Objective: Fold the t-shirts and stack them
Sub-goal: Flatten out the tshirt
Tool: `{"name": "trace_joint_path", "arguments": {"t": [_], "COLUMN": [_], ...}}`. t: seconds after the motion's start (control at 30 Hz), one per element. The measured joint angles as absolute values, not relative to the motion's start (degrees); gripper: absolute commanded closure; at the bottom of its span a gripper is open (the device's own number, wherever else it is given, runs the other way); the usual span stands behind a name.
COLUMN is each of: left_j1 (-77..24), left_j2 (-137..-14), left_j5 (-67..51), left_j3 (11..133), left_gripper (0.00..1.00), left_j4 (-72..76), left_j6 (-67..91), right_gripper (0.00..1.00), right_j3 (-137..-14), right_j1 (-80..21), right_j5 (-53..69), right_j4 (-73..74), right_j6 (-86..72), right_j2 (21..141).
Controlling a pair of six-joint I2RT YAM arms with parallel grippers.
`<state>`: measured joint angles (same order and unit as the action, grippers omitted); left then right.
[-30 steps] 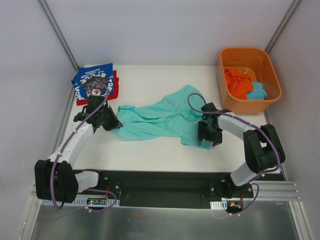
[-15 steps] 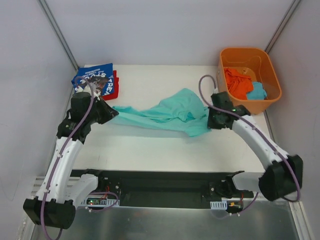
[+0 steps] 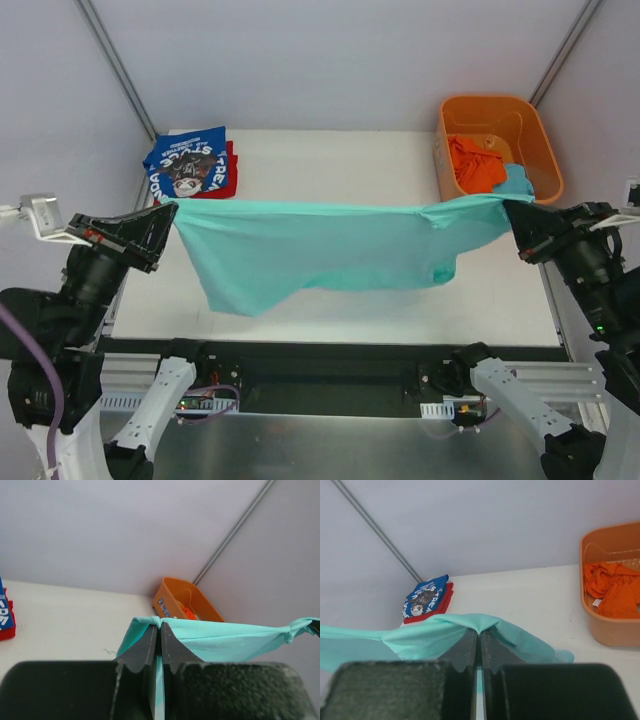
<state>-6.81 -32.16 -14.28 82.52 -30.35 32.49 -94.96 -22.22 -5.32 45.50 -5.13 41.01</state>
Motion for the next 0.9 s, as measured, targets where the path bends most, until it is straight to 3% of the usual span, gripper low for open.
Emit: {"name": "trace_joint_path", "arguments": {"t": [0.27,0.63,0.77,0.9], "left_j1": [-6.8,-6.8,-6.8,-6.8], "left_j2": [-38.6,-79.0,-80.8,-75.5], "left_j5": [-12.4,-1.7,-0.7,0.2], "left_j3": [85.8,108.6,115.6,115.3], "left_gripper": [1.00,1.00,1.00,1.00], "left_j4": [-30.0,-32.1,-32.9,-31.2], "left_j6": [31.6,24.3,21.5,19.7], "right_gripper": [0.99,0.99,1.00,0.99], "right_j3": [-101.5,-125.0,-125.6,-119.1], "right_j1": [-22.2,-15.1,-13.4,-13.4], "right_j5": [-6.2,-5.9,-3.3,-1.8], "right_j4": [47.5,40.4,36.9,31.6], "right_j6": [-1.3,6.4,6.8,7.4], "right_j2": [48.3,84.3,84.9,77.0]}}
